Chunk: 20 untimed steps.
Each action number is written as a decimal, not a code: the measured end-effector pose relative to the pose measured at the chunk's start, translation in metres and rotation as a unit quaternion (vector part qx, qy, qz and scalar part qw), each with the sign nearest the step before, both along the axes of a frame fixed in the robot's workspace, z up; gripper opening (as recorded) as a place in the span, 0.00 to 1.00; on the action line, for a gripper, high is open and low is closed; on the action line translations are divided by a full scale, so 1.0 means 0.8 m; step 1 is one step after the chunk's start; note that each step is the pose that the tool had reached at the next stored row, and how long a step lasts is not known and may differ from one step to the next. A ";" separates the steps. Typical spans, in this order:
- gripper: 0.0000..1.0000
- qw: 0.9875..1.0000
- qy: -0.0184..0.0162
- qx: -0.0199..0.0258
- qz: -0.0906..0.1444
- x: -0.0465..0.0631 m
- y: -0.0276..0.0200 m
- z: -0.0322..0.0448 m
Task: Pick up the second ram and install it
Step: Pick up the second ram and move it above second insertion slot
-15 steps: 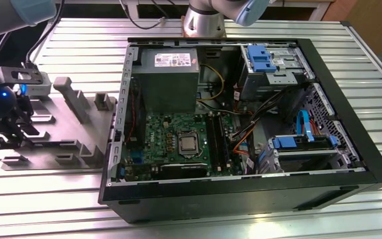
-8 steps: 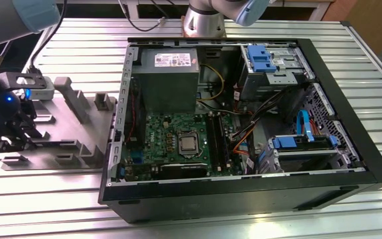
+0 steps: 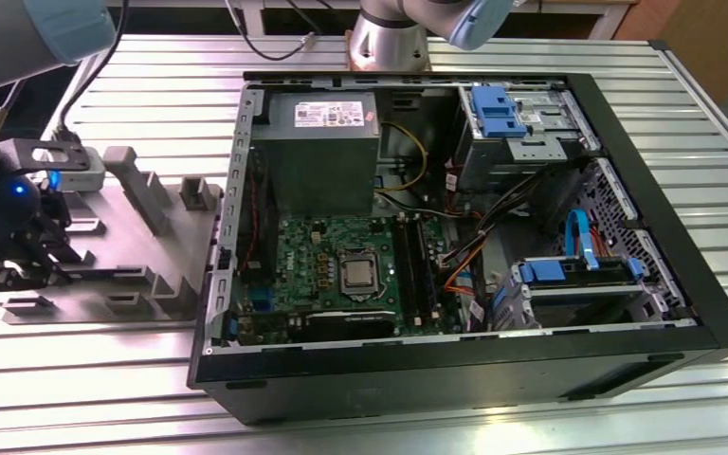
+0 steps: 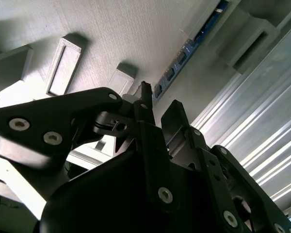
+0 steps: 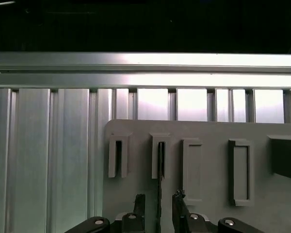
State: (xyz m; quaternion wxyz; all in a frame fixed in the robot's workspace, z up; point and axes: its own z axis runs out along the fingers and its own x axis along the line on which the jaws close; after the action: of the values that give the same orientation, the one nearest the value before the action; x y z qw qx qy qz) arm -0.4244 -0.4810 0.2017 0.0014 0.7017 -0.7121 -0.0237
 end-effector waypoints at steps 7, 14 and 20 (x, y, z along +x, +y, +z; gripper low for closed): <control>0.36 1.000 0.000 0.000 0.000 0.000 0.0015 -0.0011; 0.27 1.000 0.000 0.000 0.000 0.000 0.0015 -0.0012; 0.26 1.000 0.000 0.000 0.000 0.000 0.0016 -0.0013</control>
State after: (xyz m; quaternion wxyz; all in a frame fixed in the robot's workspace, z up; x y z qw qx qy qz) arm -0.4244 -0.4797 0.2007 0.0016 0.7017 -0.7121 -0.0237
